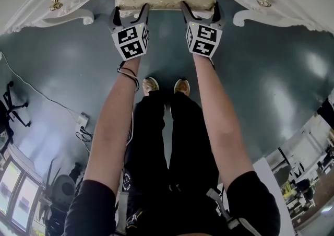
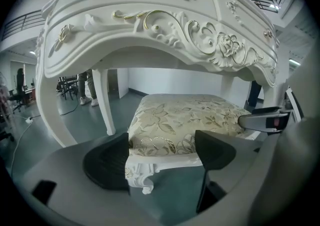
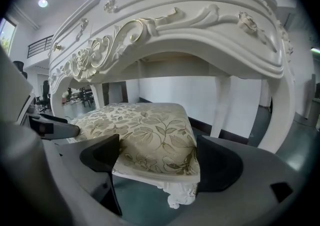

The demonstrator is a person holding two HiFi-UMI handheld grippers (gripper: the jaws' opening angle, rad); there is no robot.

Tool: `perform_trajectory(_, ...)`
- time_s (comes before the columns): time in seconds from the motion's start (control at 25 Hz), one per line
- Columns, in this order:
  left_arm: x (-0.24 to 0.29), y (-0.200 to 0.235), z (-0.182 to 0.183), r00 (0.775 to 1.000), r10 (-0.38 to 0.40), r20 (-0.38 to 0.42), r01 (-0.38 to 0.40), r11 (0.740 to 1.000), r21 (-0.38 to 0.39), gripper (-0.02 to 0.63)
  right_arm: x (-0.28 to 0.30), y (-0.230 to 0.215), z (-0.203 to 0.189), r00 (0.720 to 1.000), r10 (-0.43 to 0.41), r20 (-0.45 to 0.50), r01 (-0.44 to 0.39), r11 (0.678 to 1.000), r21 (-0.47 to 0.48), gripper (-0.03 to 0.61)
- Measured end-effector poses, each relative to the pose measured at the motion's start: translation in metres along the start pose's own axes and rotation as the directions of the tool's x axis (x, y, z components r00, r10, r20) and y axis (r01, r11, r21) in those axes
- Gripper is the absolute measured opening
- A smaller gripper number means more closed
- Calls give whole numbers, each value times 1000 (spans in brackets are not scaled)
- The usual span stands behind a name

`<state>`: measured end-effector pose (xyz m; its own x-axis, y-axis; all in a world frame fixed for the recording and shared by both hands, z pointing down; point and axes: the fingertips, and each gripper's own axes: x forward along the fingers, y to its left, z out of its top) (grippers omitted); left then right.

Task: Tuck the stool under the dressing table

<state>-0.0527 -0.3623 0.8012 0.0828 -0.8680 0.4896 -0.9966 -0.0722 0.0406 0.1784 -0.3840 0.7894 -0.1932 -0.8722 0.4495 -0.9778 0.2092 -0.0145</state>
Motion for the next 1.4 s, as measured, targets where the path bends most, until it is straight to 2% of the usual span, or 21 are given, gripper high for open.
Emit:
perform_trajectory(0.32, 2, 0, 4, 1000, -5, 14, 5, 1000, 10, 430, 1, -1, 4, 1000, 2, 18, -2, 1000, -15, 499)
perform_trajectory(0.4, -6, -2, 7, 1000, -10, 15, 10, 1000, 20, 430, -9, 1, 7, 1000, 1, 23, 0, 999, -45, 471)
perform_trajectory(0.6, -59, -24, 44, 995, -79, 57, 72, 991, 112, 430, -64, 13, 37, 998, 25, 55, -20, 995, -93, 466)
perform_trajectory(0.72, -103, -39, 74, 990, -120, 80, 108, 984, 138, 430, -109, 22, 64, 997, 39, 64, -32, 993, -111, 463)
perform_trajectory(0.84, -146, -54, 116, 978, -174, 118, 151, 971, 184, 430, -150, 30, 106, 993, 57, 99, -42, 989, -140, 460)
perform_trajectory(0.96, -188, -64, 168, 962, -219, 165, 179, 958, 224, 430, -189, 40, 169, 983, 83, 162, -59, 987, -151, 456)
perform_trajectory(1.2, -272, -67, 283, 930, -232, 284, 168, 958, 231, 430, -266, 57, 287, 954, 124, 275, -77, 982, -173, 452)
perform_trajectory(1.4, -335, -70, 371, 902, -258, 347, 181, 954, 238, 430, -324, 75, 376, 922, 172, 348, -103, 973, -207, 448)
